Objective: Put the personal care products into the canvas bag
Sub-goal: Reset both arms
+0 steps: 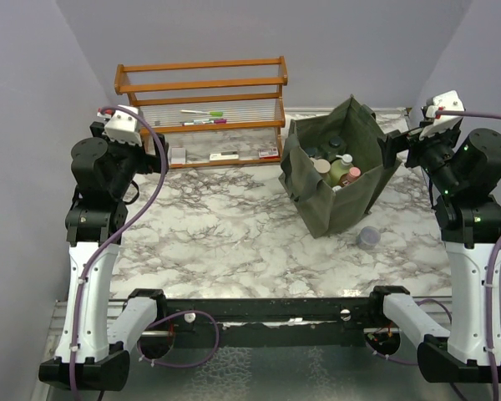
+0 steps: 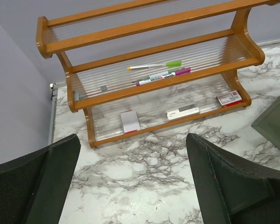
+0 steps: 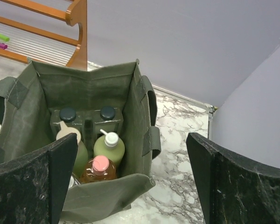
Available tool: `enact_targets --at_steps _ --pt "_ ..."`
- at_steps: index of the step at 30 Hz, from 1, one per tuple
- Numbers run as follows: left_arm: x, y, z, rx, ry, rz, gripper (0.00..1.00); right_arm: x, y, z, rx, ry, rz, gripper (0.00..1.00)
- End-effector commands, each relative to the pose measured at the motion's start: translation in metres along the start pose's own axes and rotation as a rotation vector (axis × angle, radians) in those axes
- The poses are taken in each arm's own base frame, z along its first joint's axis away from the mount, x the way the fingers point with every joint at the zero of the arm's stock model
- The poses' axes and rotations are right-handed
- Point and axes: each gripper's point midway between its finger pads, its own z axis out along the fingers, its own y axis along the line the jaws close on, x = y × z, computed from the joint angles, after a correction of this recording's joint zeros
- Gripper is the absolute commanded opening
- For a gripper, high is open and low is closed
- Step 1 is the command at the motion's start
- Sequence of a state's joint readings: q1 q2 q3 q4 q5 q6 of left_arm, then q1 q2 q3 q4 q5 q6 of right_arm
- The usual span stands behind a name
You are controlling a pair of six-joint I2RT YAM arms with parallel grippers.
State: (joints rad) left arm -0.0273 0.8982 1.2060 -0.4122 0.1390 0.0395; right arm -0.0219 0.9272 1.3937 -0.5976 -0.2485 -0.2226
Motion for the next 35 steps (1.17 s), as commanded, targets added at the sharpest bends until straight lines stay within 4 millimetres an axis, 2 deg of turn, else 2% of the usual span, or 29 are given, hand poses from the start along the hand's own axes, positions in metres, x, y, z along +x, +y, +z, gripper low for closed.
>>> enact_targets --at_steps 1,12,35 --pt "-0.015 -0.001 -0.011 0.008 -0.030 -0.004 0.99 -0.003 0.000 -0.011 0.000 0.005 0.026 1.00" --pt "-0.010 -0.005 -0.010 0.029 -0.023 -0.002 0.99 0.002 0.009 -0.010 -0.049 0.013 0.027 0.99" --pt "-0.004 -0.012 -0.010 0.073 -0.009 0.017 0.99 0.006 0.011 -0.008 -0.065 0.018 0.028 0.99"
